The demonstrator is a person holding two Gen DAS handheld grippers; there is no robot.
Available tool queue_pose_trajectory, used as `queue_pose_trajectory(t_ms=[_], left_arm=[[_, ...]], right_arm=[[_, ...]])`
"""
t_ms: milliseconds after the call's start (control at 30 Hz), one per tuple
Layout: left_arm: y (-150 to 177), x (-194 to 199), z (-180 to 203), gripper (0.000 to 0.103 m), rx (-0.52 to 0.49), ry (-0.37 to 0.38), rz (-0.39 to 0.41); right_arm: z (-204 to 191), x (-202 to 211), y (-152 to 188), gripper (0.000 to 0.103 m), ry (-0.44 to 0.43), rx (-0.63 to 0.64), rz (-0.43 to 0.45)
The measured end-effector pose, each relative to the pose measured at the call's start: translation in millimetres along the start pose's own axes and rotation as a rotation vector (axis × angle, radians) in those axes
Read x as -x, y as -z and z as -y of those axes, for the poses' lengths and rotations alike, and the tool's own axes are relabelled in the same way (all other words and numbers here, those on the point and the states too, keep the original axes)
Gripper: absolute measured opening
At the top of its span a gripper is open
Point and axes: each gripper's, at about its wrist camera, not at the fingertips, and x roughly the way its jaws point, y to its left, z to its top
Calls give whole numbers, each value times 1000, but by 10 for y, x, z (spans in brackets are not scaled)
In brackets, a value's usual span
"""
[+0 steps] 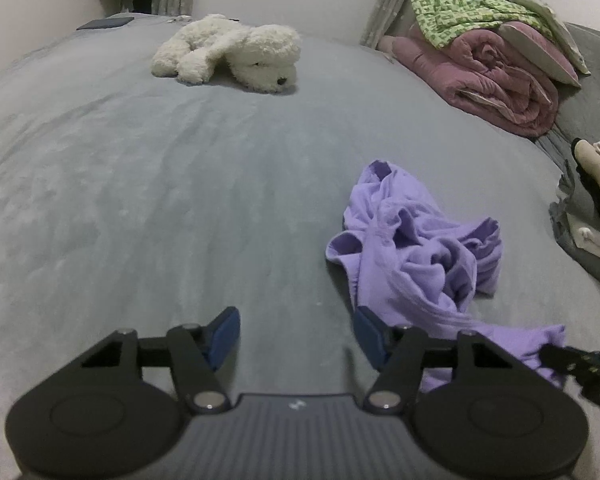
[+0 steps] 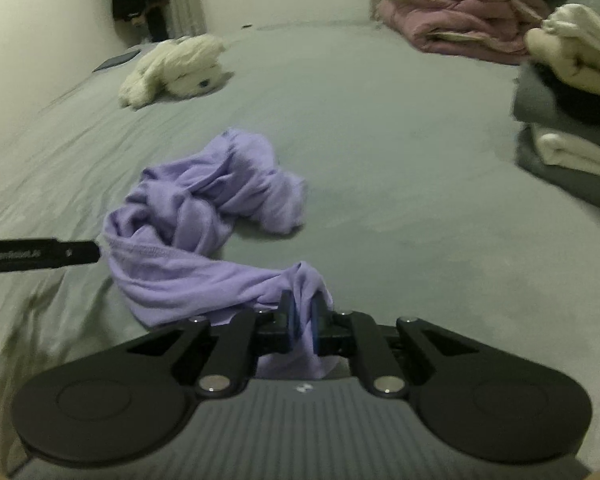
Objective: Fold clothes
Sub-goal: 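Grasp the shirt hem with the left gripper while the right gripper holds a sleeve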
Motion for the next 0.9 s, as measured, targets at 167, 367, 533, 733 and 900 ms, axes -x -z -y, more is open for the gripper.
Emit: queue_pose_trajectory(t_ms=[167, 367, 533, 733, 900], left_arm=[[-8, -33, 11, 64, -8, -4, -7], [-11, -72, 48, 64, -19, -8, -9], [-20, -99, 81, 64, -19, -5, -9], [-24, -159, 149, 64, -10, 8, -3], [-30, -228, 211, 58, 9, 34, 2]], right_arm=[[261, 93, -44, 9, 73, -37, 36], [654, 161, -31, 9, 168, -97, 56], [994, 204, -8, 9, 250, -141, 58], [1272, 212, 28, 9, 328, -185, 52], [1460, 186, 45, 9, 381, -213, 47]])
